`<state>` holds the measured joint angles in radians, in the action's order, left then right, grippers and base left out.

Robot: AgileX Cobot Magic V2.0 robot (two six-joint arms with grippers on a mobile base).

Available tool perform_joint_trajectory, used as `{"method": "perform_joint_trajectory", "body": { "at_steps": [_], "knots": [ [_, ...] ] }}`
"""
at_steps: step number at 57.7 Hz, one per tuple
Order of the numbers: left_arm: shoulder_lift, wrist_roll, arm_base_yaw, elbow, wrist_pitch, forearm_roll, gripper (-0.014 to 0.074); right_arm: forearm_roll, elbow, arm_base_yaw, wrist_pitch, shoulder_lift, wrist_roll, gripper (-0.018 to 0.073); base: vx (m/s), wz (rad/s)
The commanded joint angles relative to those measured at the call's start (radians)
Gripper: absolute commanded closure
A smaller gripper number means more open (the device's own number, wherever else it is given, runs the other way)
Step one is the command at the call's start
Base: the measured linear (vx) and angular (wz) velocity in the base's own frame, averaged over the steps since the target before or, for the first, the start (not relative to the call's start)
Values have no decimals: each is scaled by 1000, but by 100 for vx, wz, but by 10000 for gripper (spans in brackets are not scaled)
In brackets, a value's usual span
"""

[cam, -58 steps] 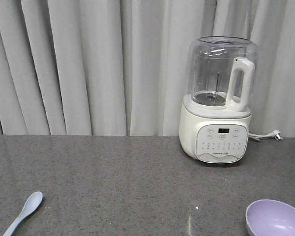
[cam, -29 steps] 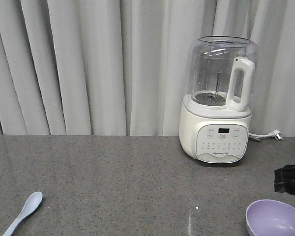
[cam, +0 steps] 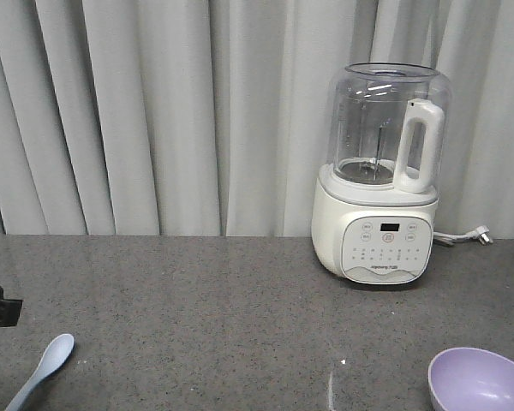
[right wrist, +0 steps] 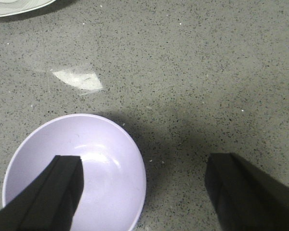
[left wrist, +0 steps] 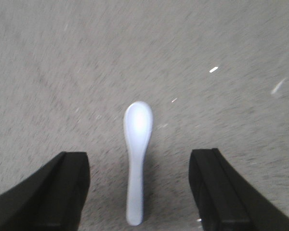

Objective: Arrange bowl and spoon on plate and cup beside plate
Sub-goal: 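Grasp the pale blue spoon with the left gripper and lift it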

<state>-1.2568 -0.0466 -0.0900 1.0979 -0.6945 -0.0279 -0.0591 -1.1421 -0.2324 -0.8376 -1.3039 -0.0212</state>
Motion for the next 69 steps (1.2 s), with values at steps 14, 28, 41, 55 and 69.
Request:
{"method": "perform_joint_trajectory", "body": {
  "at_steps": [14, 28, 41, 55, 69],
  "knots": [
    [-308, -24, 26, 166, -119, 6, 38, -3, -36, -4, 78, 22, 21, -5, 0, 0],
    [-425, -57, 25, 262, -188, -17, 38, -3, -36, -4, 85, 22, 21, -5, 0, 0],
    [-490, -85, 25, 286, -221, -17, 38, -3, -36, -2, 91, 22, 21, -5, 0, 0],
    [-522, -113, 25, 285, -227, -65, 115, -4, -36, -2, 92, 22, 21, -5, 0, 0],
    [-551, -126, 25, 285, -249, -80, 316, -4, -36, -2, 89, 22, 21, -5, 0, 0]
  ]
}}
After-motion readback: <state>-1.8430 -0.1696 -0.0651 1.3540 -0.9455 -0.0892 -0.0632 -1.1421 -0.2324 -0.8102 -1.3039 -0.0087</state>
